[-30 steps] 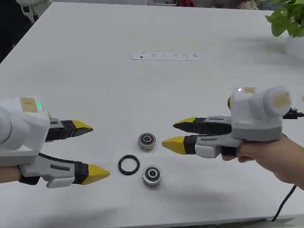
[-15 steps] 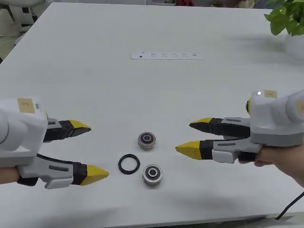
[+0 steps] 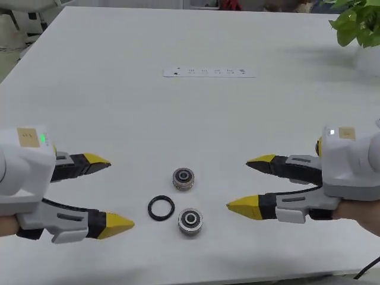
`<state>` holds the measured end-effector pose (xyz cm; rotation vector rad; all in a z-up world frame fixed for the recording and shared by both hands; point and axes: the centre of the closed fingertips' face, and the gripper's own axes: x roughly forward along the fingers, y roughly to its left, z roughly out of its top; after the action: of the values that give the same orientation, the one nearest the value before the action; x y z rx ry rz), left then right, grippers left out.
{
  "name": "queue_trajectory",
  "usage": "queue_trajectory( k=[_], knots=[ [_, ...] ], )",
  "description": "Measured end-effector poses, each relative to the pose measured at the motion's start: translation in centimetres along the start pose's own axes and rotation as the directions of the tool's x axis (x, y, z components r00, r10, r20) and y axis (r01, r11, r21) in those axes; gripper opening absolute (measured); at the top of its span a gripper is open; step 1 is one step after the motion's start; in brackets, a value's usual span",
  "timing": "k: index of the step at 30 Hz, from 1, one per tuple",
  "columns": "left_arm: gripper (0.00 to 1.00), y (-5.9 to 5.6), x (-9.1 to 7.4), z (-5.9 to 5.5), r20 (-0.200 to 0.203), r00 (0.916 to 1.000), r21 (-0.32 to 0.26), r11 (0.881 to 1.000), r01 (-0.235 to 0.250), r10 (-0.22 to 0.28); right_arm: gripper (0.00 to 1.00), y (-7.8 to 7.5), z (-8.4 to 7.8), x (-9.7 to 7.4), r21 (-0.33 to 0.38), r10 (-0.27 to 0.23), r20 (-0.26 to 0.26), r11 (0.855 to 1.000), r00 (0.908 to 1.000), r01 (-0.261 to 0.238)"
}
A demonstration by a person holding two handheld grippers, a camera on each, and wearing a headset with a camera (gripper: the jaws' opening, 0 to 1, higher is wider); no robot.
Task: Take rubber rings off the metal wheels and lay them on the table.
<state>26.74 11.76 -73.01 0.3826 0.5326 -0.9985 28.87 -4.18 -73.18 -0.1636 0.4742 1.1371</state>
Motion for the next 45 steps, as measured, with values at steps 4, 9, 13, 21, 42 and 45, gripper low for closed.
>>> queue_trajectory(
  k=[4, 9, 13, 21, 42, 45],
  knots=[
    [0.69, 0.0, -0.1, 0.0, 0.003, 1.0000, -0.004, 1.000, -0.003, 0.003, 0.63, -0.1, -0.5, -0.1, -0.025, -0.002, -0.021, 1.000, 0.9998, 0.001],
    [0.69, -0.1, -0.3, -0.2, 0.001, 1.0000, -0.008, 1.000, -0.007, 0.007, 0.64, 0.1, -0.8, -0.2, -0.052, -0.005, -0.035, 0.999, 0.9994, 0.004],
    [0.69, -0.2, -0.4, -0.4, -0.001, 0.9999, -0.011, 1.000, -0.010, 0.010, 0.66, 0.3, -1.2, -0.2, -0.060, -0.005, -0.045, 0.998, 0.9990, 0.003],
    [0.69, -0.1, -0.5, -0.4, -0.001, 0.9998, -0.014, 1.000, -0.017, 0.017, 0.69, 0.2, -1.6, -0.2, -0.079, -0.008, -0.066, 0.997, 0.9978, 0.002],
    [0.70, 0.1, -0.3, -0.7, -0.008, 0.9999, -0.028, 0.999, -0.015, 0.015, 0.70, 0.1, -2.1, 0.1, -0.084, -0.003, -0.086, 0.996, 0.9963, -0.004],
    [0.70, 0.2, -0.4, -0.8, -0.007, 0.9998, -0.030, 0.999, -0.017, 0.016, 0.70, 0.2, -2.1, 0.1, -0.084, -0.001, -0.087, 0.996, 0.9962, -0.006]
  ],
)
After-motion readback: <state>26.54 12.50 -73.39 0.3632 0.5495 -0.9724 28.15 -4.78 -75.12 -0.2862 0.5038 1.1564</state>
